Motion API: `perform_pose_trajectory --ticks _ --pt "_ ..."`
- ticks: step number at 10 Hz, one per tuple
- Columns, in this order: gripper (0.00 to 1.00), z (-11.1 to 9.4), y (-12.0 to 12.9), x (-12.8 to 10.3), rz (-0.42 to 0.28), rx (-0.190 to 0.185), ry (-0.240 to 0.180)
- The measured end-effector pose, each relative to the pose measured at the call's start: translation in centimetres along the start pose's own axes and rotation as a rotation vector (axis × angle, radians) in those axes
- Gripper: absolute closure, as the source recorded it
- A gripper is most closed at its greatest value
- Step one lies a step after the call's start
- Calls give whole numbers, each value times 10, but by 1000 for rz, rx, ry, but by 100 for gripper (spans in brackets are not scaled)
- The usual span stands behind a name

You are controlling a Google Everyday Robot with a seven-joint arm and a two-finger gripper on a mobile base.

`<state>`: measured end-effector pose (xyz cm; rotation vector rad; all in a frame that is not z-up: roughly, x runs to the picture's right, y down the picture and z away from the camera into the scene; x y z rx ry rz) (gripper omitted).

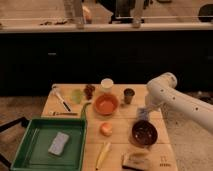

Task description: Place towel in purple bowl

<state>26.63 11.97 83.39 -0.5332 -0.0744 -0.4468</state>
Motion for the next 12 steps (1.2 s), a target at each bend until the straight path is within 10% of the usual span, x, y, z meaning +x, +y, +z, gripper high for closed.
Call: perform_pose_trajectory --ticks 7,12 --pt "100 -41 -14 1 -38 48 36" --pt "100 -55 9 -18 -95 13 68"
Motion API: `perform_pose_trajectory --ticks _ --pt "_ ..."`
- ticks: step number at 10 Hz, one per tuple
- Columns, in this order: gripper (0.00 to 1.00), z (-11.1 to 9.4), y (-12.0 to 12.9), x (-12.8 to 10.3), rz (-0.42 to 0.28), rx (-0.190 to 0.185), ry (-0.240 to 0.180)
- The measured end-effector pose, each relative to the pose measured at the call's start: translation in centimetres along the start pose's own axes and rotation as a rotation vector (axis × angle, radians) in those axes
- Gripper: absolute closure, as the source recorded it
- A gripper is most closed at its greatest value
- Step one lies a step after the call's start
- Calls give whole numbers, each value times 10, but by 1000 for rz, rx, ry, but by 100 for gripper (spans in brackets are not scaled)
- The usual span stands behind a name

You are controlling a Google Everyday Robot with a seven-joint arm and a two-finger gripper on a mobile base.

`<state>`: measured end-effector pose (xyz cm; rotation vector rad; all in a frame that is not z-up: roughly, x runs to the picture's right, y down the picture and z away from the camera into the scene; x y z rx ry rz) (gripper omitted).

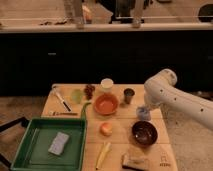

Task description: Place towel in purple bowl

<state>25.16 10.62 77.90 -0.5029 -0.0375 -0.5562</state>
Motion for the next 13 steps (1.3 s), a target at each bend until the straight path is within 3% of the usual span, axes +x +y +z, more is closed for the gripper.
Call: perform_pose_trajectory --ticks 3,6,11,13 --pt "100 -10 13 -10 -22 -15 7" --pt "100 -10 32 -20 -31 -50 -12" --pt "100 12 54 -45 -48 -110 -94" --pt "100 12 59 -54 -58 -120 -115"
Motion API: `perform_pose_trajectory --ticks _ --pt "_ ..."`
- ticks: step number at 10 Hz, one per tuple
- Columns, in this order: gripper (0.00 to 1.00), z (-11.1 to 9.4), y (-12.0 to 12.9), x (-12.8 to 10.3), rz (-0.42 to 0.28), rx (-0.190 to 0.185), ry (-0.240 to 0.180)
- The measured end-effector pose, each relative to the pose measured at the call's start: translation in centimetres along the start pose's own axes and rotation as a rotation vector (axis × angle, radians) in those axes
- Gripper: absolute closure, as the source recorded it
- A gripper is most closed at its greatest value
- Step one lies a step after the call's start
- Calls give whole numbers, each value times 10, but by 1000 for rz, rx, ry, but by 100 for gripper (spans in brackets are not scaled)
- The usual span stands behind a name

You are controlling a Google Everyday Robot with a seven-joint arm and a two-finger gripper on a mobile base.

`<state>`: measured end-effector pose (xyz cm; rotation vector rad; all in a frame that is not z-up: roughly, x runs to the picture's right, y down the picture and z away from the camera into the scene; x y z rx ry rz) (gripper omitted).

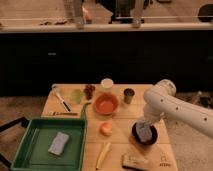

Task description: Place towel in purple bowl

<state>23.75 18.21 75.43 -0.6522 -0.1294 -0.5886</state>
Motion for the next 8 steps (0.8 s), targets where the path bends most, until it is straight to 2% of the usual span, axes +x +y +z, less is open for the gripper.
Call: perform_pose_trajectory --ticks 5,8 --pt "100 -13 8 -18 -31 5 -13" --pt "100 -14 12 -30 -46 5 -31"
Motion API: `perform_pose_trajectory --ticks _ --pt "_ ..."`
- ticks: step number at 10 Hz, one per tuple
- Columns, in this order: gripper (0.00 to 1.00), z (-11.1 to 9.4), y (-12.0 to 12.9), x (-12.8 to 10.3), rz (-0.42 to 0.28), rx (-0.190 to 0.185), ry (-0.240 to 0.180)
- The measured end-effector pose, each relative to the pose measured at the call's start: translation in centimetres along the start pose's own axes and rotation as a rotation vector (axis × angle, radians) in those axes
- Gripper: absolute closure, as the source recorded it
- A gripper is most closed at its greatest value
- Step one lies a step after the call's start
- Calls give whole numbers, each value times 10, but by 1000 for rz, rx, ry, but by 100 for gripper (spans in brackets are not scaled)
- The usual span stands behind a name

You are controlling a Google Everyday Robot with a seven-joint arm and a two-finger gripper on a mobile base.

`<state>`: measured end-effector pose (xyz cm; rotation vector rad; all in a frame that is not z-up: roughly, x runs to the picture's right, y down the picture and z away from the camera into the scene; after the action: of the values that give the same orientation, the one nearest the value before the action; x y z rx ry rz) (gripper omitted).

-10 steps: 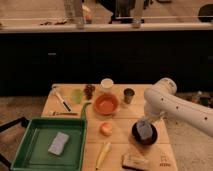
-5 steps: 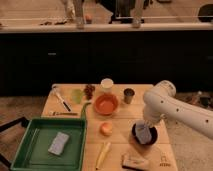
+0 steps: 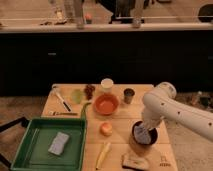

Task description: Place towel in purple bowl

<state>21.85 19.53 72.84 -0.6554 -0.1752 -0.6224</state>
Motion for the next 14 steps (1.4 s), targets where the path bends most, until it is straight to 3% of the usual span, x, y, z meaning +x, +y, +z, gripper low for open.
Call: perform_pose_trajectory --ticks 6,7,14 --pt "100 11 -5 0 -21 -13 -37" --pt "96 11 -5 0 -21 -13 -37" --pt "26 11 -5 -1 -22 -13 -39"
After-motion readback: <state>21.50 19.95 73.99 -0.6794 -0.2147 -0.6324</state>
